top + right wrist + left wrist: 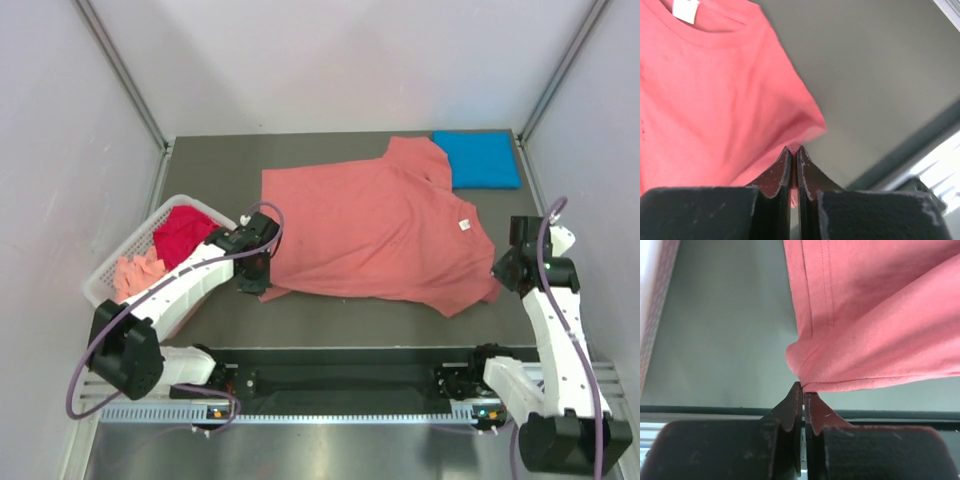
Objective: Fold and stack the t-shirts
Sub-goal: Fold the tshirt
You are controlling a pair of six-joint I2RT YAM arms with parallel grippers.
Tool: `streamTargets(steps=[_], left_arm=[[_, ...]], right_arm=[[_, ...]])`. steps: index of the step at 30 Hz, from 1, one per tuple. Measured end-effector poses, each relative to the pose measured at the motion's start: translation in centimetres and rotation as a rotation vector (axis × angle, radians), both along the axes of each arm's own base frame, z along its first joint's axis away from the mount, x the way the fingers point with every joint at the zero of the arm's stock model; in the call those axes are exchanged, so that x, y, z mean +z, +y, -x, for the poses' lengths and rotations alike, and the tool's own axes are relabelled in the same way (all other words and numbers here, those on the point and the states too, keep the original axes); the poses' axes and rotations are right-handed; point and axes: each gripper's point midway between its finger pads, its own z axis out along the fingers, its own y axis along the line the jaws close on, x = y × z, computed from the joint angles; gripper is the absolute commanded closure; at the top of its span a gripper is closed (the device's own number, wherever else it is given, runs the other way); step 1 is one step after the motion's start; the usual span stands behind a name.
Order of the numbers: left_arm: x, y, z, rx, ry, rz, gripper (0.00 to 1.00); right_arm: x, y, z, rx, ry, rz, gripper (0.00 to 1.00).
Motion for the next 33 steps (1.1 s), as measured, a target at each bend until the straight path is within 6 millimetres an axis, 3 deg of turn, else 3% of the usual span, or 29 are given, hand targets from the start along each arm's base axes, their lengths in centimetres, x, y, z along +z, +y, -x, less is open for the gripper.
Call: streamTargets(steps=[9, 22, 33], left_arm=[[-3.0, 0.3, -0.6, 0.006, 0.084, -0.087, 1.0], [-2.9, -0.6, -3.8, 0.015, 0.059, -0.127, 1.0], [-2.5, -0.2, -6.8, 0.031, 0.015, -0.217, 1.0]], right_arm=[[-1.3, -0.5, -7.4, 0.185, 0.072, 0.077, 1.0], [-0.8, -0.2, -17.9, 0.388, 0.089, 0.179, 0.97], [-2.1, 0.4, -20.4, 0.507, 0.096, 0.208, 0.98]])
